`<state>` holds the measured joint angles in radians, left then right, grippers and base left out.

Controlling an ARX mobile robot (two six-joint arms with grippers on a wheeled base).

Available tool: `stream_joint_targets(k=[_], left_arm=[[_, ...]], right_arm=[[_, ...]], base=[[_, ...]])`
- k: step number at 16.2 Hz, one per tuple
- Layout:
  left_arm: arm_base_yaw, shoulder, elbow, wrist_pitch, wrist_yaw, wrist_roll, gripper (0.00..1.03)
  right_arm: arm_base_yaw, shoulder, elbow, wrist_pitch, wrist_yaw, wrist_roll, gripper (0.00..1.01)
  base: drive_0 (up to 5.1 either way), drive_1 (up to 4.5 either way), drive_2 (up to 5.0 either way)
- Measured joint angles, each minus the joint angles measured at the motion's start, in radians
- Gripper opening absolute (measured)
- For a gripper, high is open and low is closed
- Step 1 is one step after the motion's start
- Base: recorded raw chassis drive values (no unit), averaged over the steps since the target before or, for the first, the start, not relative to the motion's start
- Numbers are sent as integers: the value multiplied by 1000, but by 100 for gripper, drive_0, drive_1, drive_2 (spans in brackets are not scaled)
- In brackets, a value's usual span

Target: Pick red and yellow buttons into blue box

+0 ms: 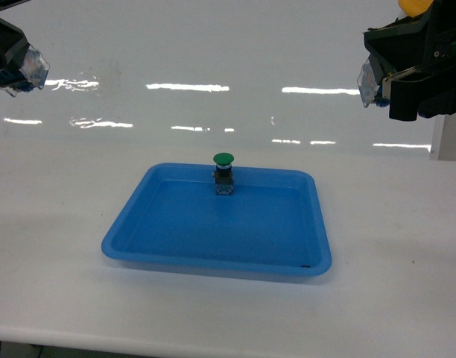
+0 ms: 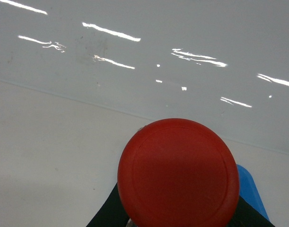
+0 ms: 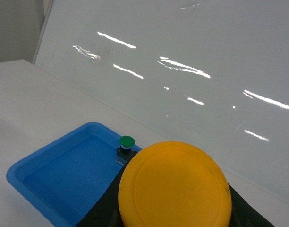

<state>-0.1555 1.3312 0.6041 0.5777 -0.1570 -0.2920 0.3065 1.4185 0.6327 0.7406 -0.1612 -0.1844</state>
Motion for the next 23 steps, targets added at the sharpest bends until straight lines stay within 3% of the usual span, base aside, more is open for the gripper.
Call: stream_joint_targets(k=[12, 17, 23], left_arm=[[0, -2, 0, 2, 0, 0, 24], [0, -2, 0, 3, 0, 0, 24], [3, -1, 0, 3, 0, -1, 24]], right_arm=[[0, 0, 0, 0, 0, 0, 29], [-6, 0, 0, 3, 0, 0, 29], [-6, -1, 1, 8, 1, 0, 29]], base=[[0, 0, 0], [19, -394, 433], [283, -289, 45]])
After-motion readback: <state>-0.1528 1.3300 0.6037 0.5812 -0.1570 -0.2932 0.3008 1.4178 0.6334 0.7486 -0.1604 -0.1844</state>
